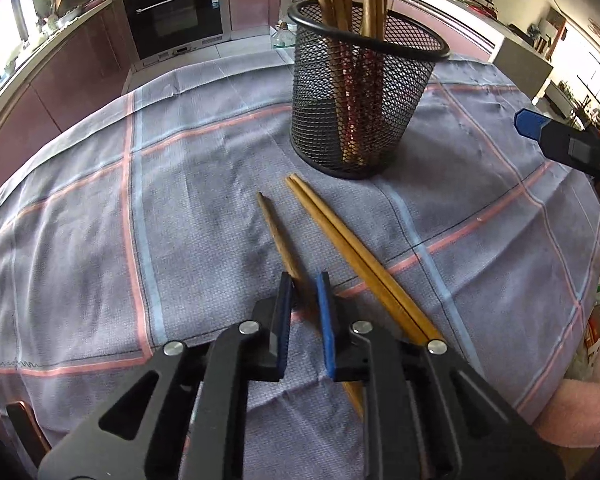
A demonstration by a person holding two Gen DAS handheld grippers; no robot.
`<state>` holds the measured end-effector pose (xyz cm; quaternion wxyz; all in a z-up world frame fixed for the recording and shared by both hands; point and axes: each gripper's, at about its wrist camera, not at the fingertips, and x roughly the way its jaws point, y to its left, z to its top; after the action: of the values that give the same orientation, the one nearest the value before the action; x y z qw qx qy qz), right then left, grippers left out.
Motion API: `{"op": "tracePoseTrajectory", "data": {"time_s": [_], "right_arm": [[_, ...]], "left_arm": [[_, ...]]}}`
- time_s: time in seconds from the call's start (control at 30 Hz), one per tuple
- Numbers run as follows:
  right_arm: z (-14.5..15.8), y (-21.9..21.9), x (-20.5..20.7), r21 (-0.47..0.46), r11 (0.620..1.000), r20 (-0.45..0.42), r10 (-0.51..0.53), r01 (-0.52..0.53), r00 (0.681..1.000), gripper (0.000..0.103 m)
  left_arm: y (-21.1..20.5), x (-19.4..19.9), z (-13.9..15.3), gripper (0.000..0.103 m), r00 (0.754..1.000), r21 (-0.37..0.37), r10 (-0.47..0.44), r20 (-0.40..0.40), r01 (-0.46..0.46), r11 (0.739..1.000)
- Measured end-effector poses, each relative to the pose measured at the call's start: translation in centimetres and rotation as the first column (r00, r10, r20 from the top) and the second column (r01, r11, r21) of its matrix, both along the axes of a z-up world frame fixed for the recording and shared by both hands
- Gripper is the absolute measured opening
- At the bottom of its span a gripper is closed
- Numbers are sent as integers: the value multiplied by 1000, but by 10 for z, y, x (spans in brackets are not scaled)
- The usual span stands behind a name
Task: Organize utensils
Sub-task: 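Lower the left gripper to the pile and grasp another chopstick, then lift the chopstick with the left gripper over the mesh cup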
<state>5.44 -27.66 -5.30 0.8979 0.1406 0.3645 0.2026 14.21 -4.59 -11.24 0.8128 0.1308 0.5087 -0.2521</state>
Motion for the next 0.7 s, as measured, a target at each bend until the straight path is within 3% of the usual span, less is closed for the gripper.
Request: {"op": "tracePoseTrajectory", "data": {"time_s": [0.27,0.47,0.7], "right_arm": [[-4,5,-2,2,1000,-13,16,-16,1000,48],[-7,4,-6,-2,1000,-21,11,-11,1000,48],[-12,5,-6,3,1000,-33,8,-8,999,48]], "left_arm": [[-6,1,1,9,1000,32,-22,12,21,999],[-1,-5,7,7,999,8,-24,30,24,1000],[-2,-6,2,8,999,73,-23,43,20,997]]}}
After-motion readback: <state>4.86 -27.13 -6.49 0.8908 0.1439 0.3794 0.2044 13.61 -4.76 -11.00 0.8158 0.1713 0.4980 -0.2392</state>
